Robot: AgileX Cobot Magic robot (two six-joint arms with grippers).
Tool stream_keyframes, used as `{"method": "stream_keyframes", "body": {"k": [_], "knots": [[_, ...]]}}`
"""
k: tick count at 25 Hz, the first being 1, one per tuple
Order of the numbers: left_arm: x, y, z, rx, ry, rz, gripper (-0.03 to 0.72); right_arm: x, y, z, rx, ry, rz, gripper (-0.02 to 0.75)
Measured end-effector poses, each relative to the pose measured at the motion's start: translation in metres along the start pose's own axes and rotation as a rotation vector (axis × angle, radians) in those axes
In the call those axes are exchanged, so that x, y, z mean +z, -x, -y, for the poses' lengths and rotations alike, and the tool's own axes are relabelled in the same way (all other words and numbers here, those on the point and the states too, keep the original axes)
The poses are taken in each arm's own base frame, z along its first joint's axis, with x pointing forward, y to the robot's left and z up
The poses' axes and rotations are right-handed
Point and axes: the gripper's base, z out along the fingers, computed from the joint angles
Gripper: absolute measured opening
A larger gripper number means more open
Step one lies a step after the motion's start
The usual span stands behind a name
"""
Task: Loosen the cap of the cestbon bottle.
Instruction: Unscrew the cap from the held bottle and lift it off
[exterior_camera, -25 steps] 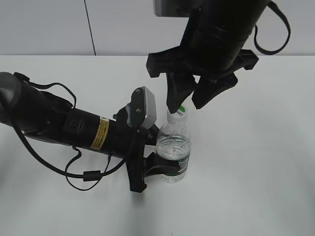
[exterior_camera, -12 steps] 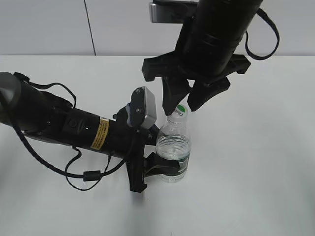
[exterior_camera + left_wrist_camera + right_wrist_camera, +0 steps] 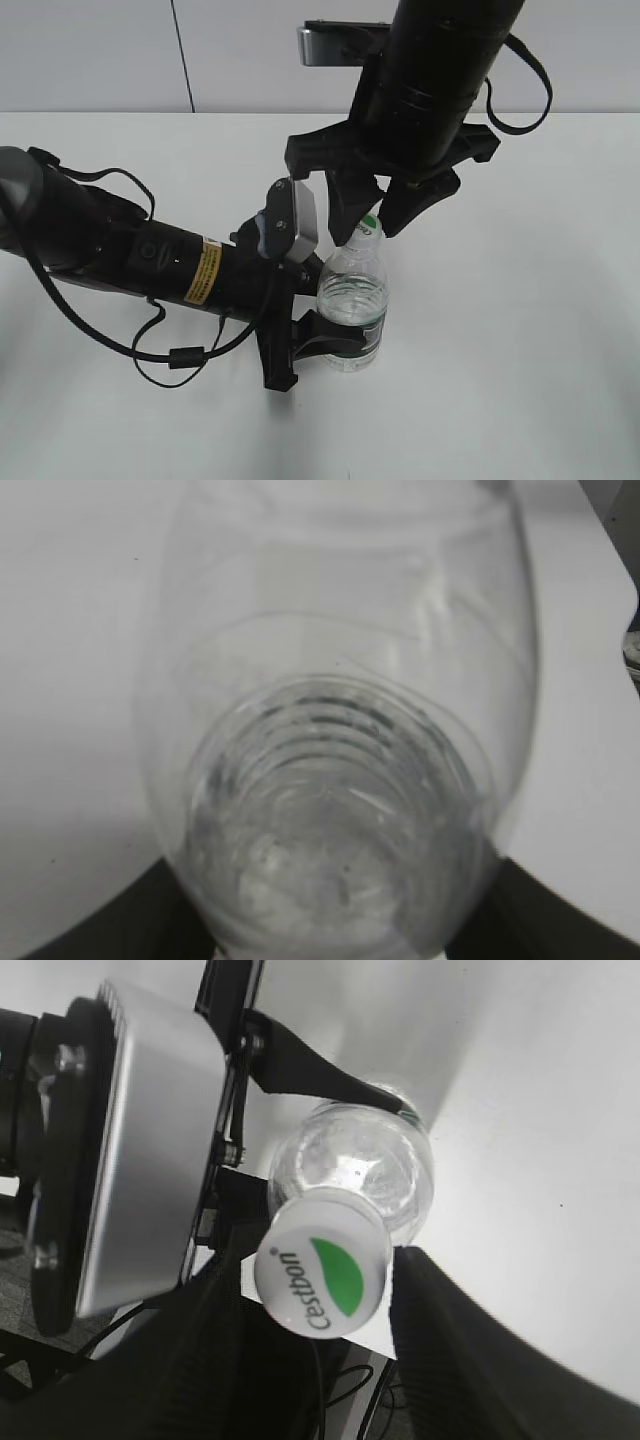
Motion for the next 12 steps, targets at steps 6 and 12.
{"method": "stream_keyframes", "body": {"k": [6,12], "knots": [[0.0,0.0001,0.0,0.0,-0.001,0.001,0.372,0.0,0.0,0.0007,-0.002,-0.008,0.0,0.36],[0.0,0.0,0.0,-0.001,0.0,0.001,0.372,0.0027,0.0008,0.0012,-0.002,-0.011,-0.005,0.33]]}}
